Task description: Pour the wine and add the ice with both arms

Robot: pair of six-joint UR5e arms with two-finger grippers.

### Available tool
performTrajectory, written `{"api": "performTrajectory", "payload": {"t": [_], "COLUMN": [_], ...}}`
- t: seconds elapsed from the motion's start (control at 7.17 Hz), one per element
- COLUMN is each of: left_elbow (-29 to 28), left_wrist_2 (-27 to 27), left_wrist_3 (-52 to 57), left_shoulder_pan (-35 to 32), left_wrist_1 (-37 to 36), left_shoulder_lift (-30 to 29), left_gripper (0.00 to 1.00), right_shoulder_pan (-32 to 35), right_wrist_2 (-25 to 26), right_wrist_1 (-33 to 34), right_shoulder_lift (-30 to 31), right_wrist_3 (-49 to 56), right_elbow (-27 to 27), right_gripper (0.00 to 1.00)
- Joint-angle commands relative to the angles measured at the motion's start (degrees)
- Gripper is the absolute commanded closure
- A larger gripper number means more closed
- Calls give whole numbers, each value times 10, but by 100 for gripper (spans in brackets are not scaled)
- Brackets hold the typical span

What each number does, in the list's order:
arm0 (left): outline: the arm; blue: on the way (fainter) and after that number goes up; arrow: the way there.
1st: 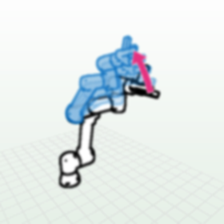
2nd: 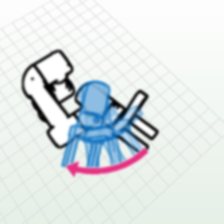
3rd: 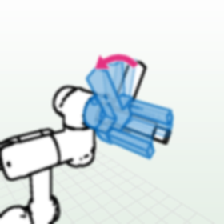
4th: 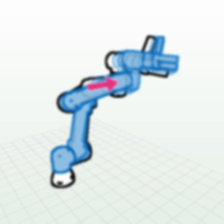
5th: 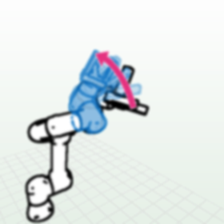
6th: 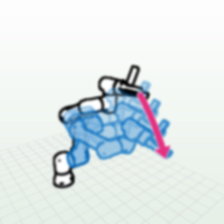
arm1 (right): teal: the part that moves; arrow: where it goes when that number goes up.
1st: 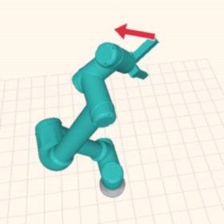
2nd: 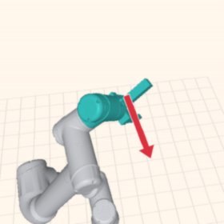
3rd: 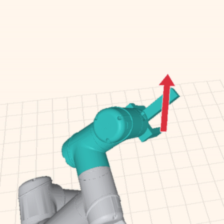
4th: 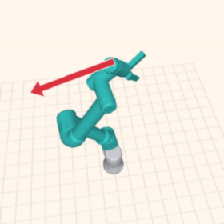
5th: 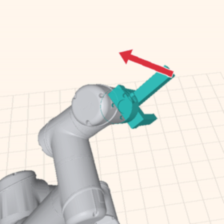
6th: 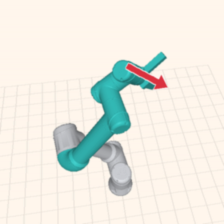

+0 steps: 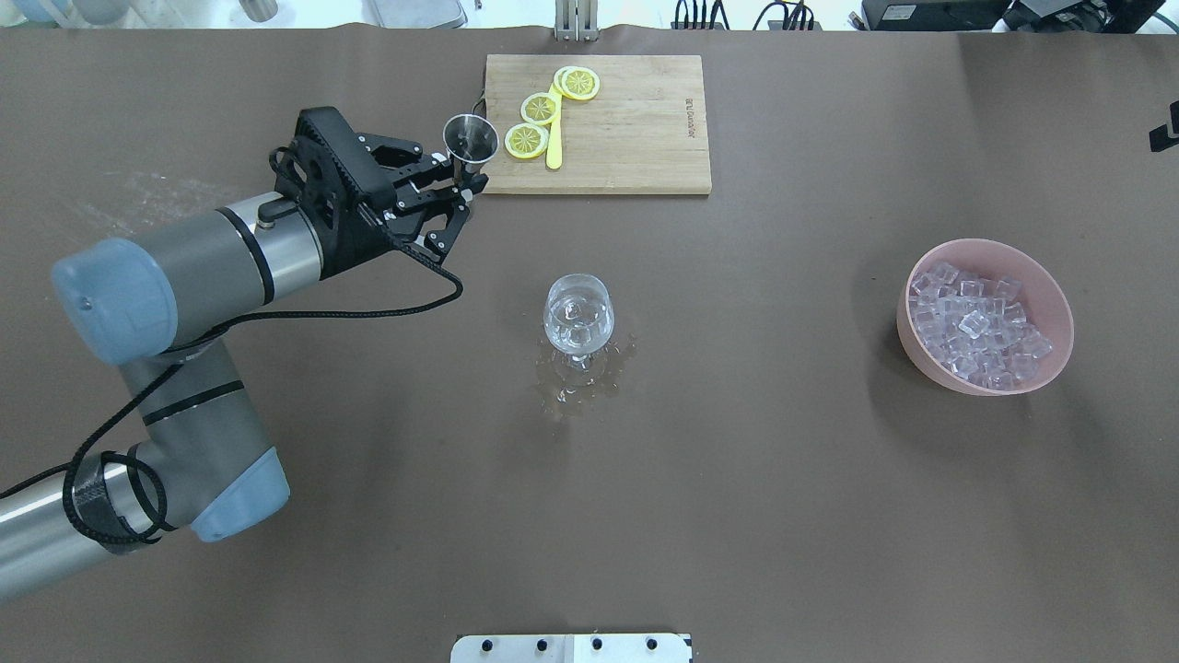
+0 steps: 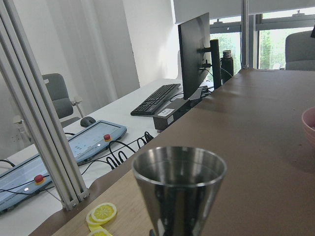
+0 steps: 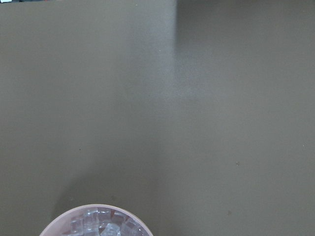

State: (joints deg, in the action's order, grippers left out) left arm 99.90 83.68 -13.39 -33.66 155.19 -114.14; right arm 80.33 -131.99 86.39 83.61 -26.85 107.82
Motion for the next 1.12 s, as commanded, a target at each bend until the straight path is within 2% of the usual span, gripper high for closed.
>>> {"api": "performTrajectory", "payload": {"t": [0.0,0.28,0.42,0.56,0.7,0.98], "left_elbow": [-4,0,-1,-1,-1,-9], "left_wrist_2": [-53,-148,-156,-155,-156,-181], "left_wrist_3": [57,162,172,194,264,286], "left_shoulder_pan": [25,102,125,126,126,126], "left_wrist_1": [0,0,-1,-1,-1,-22], "left_shoulder_lift": [-1,-7,-13,-9,-14,-23], "left_gripper": [100,100,100,100,100,100], "right_shoulder_pan": [0,0,0,0,0,0], "right_wrist_2": [-5,-6,-6,-6,-7,-8], "right_wrist_1": [0,0,2,2,4,4], "right_shoulder_lift": [1,1,1,5,5,5], "right_wrist_3": [-2,-3,-3,-3,-7,-12], "right_elbow": [0,0,2,4,8,11], "right_gripper": [8,8,8,8,8,8]}}
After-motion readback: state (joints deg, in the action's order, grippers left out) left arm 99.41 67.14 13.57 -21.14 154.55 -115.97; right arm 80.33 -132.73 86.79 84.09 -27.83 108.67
